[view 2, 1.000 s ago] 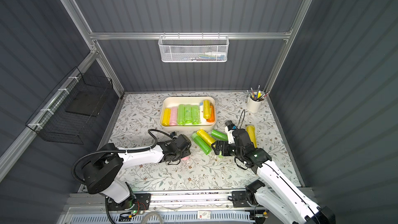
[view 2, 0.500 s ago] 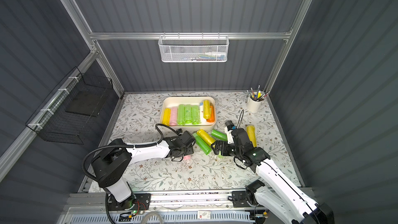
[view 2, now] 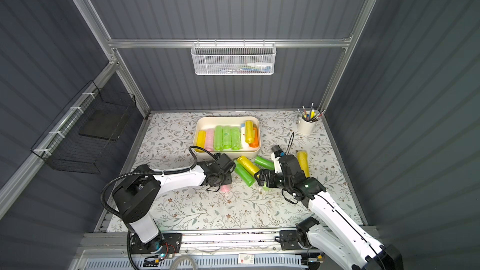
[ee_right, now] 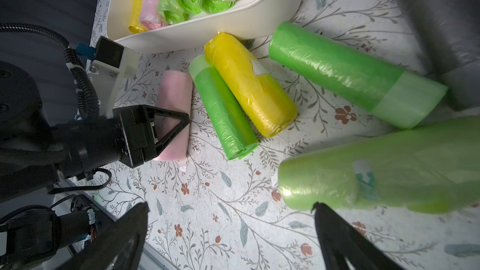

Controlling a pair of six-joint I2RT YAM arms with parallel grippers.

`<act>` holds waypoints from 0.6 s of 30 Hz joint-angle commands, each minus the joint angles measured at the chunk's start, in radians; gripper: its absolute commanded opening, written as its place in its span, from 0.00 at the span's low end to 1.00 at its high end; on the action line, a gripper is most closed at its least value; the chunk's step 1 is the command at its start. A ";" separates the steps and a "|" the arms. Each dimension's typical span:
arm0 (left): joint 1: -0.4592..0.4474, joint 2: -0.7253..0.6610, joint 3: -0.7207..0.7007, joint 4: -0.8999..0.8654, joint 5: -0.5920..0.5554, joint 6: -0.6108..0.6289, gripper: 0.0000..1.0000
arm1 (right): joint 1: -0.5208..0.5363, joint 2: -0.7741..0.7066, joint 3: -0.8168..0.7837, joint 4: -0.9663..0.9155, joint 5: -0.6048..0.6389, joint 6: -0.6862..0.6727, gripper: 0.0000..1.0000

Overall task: Put the roll of trash bags into the storage box
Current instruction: Pick up the roll of trash bags from the center of the board.

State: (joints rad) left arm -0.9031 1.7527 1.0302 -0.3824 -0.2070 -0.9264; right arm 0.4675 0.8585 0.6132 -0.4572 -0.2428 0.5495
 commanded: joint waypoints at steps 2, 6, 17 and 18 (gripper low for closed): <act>0.004 -0.069 0.041 -0.125 -0.051 0.071 0.40 | -0.001 0.002 -0.012 0.020 -0.032 0.034 0.99; 0.005 -0.138 0.061 -0.169 -0.075 0.099 0.40 | -0.002 0.003 -0.023 0.061 -0.073 0.074 0.99; 0.004 -0.270 0.095 -0.156 -0.075 0.182 0.43 | -0.002 -0.038 -0.116 0.278 -0.182 0.198 0.99; 0.005 -0.272 0.100 -0.152 -0.080 0.188 0.43 | -0.002 -0.039 -0.117 0.286 -0.182 0.202 0.99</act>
State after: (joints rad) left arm -0.9031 1.5082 1.0988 -0.5377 -0.2619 -0.7845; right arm 0.4675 0.8337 0.5022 -0.2478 -0.3954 0.7132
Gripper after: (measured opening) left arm 0.428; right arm 0.991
